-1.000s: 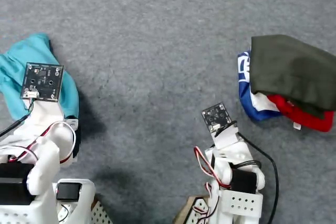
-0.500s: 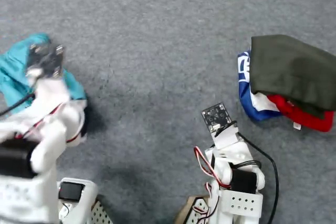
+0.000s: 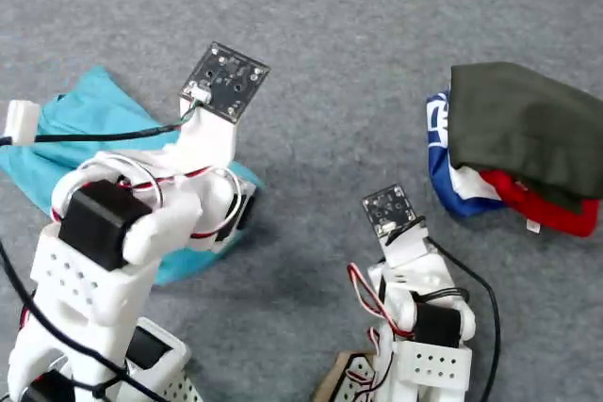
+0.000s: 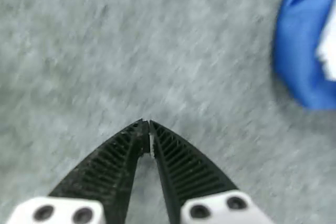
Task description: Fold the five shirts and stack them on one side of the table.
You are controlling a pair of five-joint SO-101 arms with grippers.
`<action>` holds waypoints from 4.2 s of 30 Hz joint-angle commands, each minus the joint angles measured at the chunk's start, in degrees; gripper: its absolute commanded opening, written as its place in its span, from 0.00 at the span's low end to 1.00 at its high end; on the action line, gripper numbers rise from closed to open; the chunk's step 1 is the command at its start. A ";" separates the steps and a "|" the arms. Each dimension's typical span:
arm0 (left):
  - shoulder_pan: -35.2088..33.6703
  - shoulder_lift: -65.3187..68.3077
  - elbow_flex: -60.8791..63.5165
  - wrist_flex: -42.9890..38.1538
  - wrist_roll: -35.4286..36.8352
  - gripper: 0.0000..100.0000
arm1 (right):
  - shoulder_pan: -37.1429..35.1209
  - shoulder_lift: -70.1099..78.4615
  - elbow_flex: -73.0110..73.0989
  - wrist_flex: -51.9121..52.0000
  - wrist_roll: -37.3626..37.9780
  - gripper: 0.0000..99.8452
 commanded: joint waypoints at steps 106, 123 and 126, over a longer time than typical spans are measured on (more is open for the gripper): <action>-35.08 1.54 53.36 -33.49 1.58 0.18 | -4.70 167.78 -182.02 31.12 6.51 0.00; -29.10 1.63 56.09 -49.32 15.21 0.18 | -5.85 184.13 -192.84 29.80 -1.49 0.00; -29.54 1.63 55.65 -49.41 12.57 0.18 | -5.58 183.60 -192.75 29.63 -1.76 0.00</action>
